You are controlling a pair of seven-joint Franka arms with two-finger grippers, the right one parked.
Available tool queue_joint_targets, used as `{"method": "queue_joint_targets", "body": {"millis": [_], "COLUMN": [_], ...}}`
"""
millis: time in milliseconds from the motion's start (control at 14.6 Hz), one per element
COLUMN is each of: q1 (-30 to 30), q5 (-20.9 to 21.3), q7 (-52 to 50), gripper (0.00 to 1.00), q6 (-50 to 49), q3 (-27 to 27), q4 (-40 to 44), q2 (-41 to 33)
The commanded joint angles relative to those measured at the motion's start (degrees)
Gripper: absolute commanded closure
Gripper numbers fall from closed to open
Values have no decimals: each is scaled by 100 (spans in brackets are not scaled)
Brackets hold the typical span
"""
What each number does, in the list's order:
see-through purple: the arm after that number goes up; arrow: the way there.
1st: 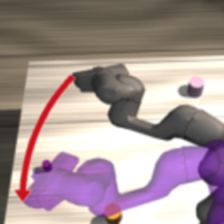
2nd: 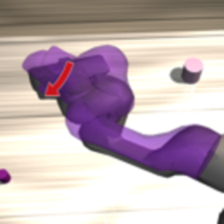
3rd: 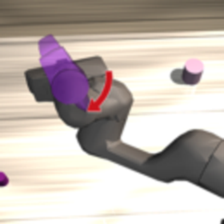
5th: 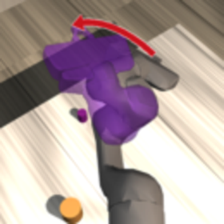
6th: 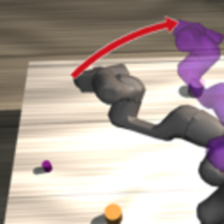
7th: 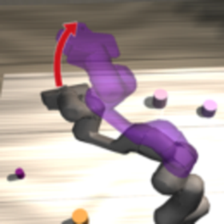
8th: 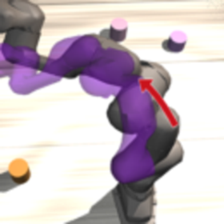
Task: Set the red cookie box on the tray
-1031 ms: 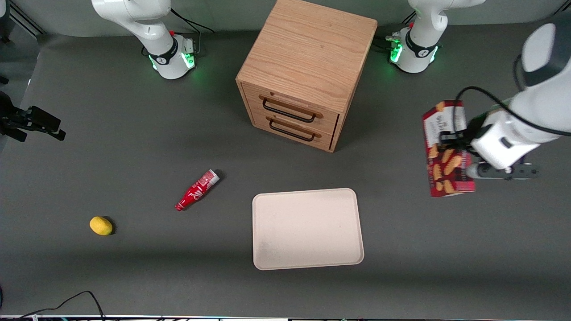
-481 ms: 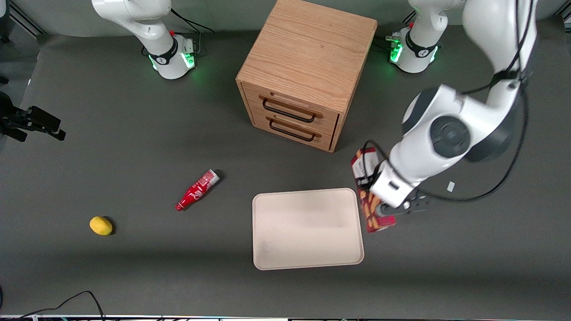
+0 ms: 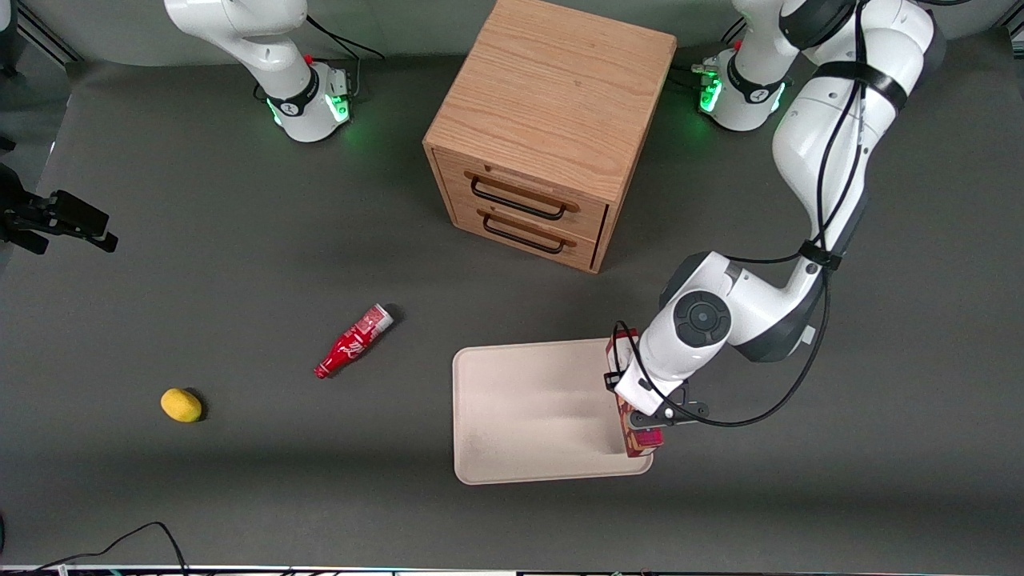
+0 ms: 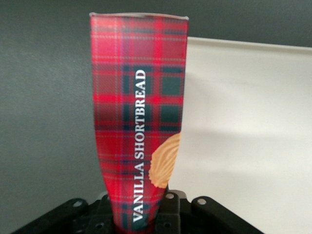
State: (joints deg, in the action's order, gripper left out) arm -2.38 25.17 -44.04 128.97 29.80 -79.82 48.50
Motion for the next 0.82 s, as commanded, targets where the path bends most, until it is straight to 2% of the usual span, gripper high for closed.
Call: {"method": "queue_joint_targets", "body": {"millis": [0, 69, 137, 206, 275, 412, 756], "q1": [-44, -44, -44, -44, -44, -35, -17], "q5": [426, 506, 559, 585, 594, 594, 559], "q7": [-385, -421, -412, -421, -430, -430, -552], "gripper": [100, 100, 87, 59, 24, 0, 0], "q6": [84, 84, 84, 84, 84, 93, -126], "q3": [25, 34, 26, 25, 25, 34, 43], "q4": [37, -6, -33, -68, -103, -104, -60], "q2": [27, 45, 54, 54, 54, 54, -165]}}
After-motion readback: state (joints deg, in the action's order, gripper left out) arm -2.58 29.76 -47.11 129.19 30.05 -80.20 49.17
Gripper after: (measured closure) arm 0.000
